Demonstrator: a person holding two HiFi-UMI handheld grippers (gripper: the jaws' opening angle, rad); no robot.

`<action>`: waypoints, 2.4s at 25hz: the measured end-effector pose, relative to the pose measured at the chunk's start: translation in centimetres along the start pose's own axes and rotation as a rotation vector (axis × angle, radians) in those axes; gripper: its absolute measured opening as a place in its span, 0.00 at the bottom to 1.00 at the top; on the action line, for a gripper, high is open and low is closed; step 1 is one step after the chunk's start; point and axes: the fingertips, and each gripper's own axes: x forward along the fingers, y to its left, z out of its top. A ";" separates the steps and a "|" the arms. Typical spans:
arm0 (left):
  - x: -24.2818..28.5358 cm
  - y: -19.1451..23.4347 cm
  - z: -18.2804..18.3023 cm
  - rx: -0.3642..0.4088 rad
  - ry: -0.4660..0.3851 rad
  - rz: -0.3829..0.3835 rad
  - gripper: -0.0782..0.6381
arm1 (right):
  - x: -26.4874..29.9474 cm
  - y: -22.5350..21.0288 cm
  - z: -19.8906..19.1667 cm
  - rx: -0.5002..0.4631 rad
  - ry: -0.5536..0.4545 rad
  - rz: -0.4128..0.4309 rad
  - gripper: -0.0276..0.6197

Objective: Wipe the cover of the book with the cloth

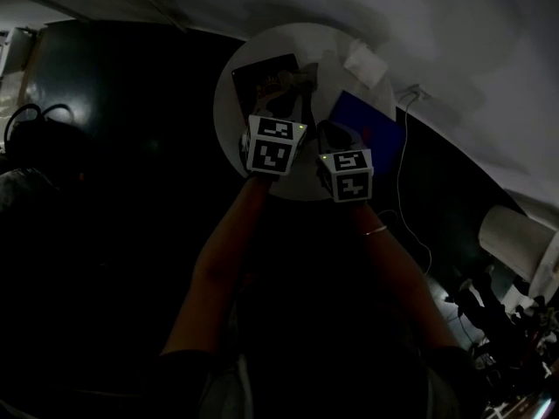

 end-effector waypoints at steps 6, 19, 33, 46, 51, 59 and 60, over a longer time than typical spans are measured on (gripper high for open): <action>1.7 1.4 -2.8 0.011 0.073 0.031 0.14 | 1.4 0.8 0.0 -0.008 0.016 0.042 0.09; -1.8 8.4 -7.0 -0.107 0.109 0.167 0.14 | 3.8 5.2 -0.2 -0.111 0.086 0.116 0.09; -3.7 13.6 -11.6 -0.138 0.190 0.271 0.14 | 4.9 5.7 -0.5 -0.158 0.116 0.111 0.09; -3.3 13.2 -14.7 -0.082 0.273 0.258 0.14 | 4.7 6.2 -1.0 -0.196 0.112 0.105 0.09; -5.5 14.0 -16.2 -0.090 0.292 0.305 0.14 | 4.2 6.1 -1.4 -0.205 0.113 0.109 0.09; -10.3 15.4 -15.2 -0.161 0.241 0.384 0.14 | 2.8 5.9 -1.8 -0.200 0.094 0.110 0.09; -10.9 15.3 -14.7 -0.169 0.225 0.391 0.14 | 2.6 5.8 -1.9 -0.198 0.092 0.108 0.09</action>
